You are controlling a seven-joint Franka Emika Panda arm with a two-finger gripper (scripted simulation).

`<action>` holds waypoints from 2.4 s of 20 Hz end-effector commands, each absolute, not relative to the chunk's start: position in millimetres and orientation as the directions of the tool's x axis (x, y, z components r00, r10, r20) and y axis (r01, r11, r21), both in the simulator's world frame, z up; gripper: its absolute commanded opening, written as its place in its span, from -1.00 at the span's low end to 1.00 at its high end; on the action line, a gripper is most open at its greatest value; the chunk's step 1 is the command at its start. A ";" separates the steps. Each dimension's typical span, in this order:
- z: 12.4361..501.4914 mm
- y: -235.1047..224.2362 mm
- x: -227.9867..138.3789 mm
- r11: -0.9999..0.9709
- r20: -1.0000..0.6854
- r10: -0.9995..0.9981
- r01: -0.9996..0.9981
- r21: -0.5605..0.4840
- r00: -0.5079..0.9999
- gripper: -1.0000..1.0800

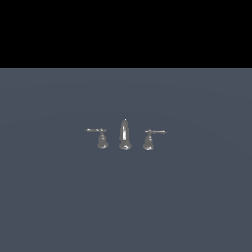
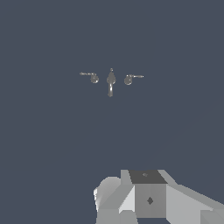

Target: Turn on the faucet by rotating a designated handle.

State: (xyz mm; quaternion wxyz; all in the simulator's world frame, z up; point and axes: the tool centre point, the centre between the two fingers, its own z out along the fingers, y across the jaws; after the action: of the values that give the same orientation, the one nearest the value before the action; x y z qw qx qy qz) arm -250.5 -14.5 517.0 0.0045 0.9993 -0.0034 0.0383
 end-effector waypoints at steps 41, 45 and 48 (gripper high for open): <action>305.5 -5.1 -89.1 -0.712 0.039 -0.702 -0.702 -0.017 0.711 -1.00; 277.9 -12.7 -68.9 -0.639 0.033 -0.769 -0.769 -0.017 0.638 -1.00; 257.2 -19.8 -54.3 -0.580 0.029 -0.815 -0.815 -0.017 0.579 -1.00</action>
State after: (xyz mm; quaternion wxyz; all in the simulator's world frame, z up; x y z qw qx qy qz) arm -61.8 -16.3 267.9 -0.0006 0.8973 -0.4411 0.0174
